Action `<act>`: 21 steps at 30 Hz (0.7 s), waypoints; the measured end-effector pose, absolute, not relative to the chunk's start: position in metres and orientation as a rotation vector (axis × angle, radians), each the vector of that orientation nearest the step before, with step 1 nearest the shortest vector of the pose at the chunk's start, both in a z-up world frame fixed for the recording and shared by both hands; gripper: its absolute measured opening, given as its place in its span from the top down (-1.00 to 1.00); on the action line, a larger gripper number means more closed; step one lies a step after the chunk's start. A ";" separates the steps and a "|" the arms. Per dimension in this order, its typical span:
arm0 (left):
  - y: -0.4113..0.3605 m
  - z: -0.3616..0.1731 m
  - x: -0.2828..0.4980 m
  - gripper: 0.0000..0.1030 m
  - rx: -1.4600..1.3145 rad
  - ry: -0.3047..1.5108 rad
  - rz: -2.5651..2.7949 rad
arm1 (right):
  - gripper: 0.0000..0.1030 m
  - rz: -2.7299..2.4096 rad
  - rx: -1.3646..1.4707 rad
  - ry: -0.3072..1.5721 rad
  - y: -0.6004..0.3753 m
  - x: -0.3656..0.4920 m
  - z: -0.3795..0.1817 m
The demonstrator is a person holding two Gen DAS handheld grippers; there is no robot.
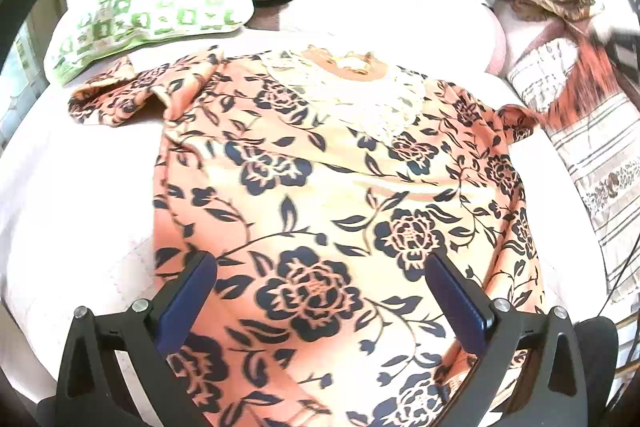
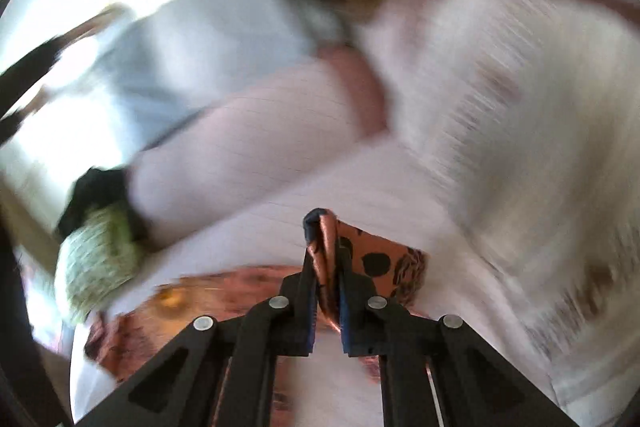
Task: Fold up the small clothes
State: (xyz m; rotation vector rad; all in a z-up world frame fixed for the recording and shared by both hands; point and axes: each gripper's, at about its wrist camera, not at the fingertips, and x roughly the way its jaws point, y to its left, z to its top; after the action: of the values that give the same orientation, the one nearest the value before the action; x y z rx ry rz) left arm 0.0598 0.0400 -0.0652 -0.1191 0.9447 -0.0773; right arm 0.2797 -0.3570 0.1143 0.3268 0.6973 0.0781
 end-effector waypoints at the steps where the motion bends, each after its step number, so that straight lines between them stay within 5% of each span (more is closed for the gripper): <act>1: 0.044 -0.065 0.058 -1.00 -0.123 0.943 -0.072 | 0.83 0.121 0.306 0.696 -0.336 0.284 0.124; 5: 0.067 -0.065 0.053 -1.00 -0.150 0.935 -0.040 | 0.83 0.402 0.255 0.710 -0.196 0.301 0.147; 9: 0.087 -0.065 0.048 -1.00 -0.169 0.935 -0.007 | 0.75 0.606 0.215 0.777 -0.084 0.308 0.105; 11: 0.095 -0.067 0.045 -1.00 -0.168 0.937 0.009 | 0.16 0.632 0.157 0.850 -0.036 0.320 0.064; 12: 0.097 -0.067 0.045 -1.00 -0.166 0.939 0.015 | -0.59 0.631 0.147 0.887 -0.023 0.323 0.043; 13: 0.100 -0.066 0.045 -1.00 -0.164 0.937 0.020 | -0.69 0.611 0.155 0.925 -0.015 0.323 0.017; 21: 0.089 -0.054 0.098 -1.00 -0.171 0.896 0.025 | -0.69 0.536 0.491 0.976 -0.134 0.286 -0.055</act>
State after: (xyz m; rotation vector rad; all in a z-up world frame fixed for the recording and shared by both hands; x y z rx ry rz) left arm 0.0979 0.0889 -0.0540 -0.1707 0.8955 0.0253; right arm 0.2864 -0.1344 -0.0552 0.4907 0.9765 0.5356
